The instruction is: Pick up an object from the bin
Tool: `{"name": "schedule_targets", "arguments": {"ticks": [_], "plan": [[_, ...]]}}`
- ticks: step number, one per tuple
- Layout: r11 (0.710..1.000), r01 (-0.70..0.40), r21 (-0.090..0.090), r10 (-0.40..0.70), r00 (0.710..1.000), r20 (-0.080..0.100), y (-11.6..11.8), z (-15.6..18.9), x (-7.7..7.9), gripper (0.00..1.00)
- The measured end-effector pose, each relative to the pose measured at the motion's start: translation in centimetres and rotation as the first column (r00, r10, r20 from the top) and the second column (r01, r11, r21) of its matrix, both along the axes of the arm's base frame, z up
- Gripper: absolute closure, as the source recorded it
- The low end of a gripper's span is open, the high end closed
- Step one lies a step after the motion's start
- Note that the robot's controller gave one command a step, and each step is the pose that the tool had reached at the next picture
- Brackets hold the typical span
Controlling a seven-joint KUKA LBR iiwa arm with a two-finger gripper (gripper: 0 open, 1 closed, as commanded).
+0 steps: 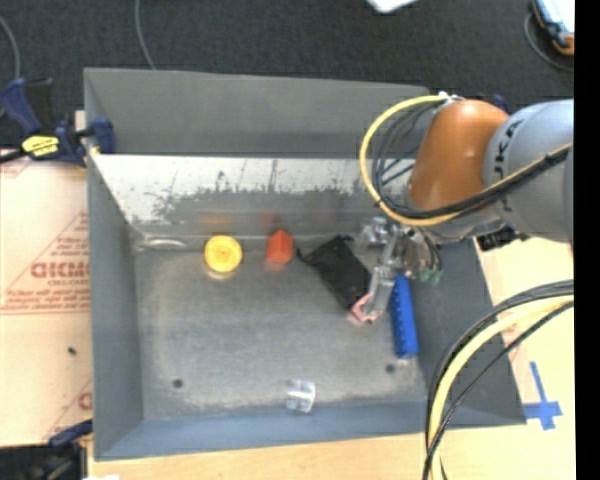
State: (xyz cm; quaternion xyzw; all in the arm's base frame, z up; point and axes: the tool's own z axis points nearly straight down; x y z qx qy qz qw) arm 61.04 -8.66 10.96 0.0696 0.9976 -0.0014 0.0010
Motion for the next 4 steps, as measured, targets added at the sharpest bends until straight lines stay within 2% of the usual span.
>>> {"name": "schedule_targets", "arguments": {"ticks": [1, 2, 3, 4], "plan": [[0.971, -0.238, 0.002, 0.238, 0.971, 0.000, 4.8, -4.1, -1.8, 0.00], [0.911, -0.413, -0.004, 0.413, 0.911, 0.005, 5.1, -3.8, -0.1, 0.00], [0.996, -0.085, 0.002, 0.085, 0.996, 0.003, -0.9, -2.7, -1.4, 0.00], [0.904, -0.427, -0.006, 0.427, 0.904, 0.007, -3.2, -0.3, -1.5, 0.00]]}}
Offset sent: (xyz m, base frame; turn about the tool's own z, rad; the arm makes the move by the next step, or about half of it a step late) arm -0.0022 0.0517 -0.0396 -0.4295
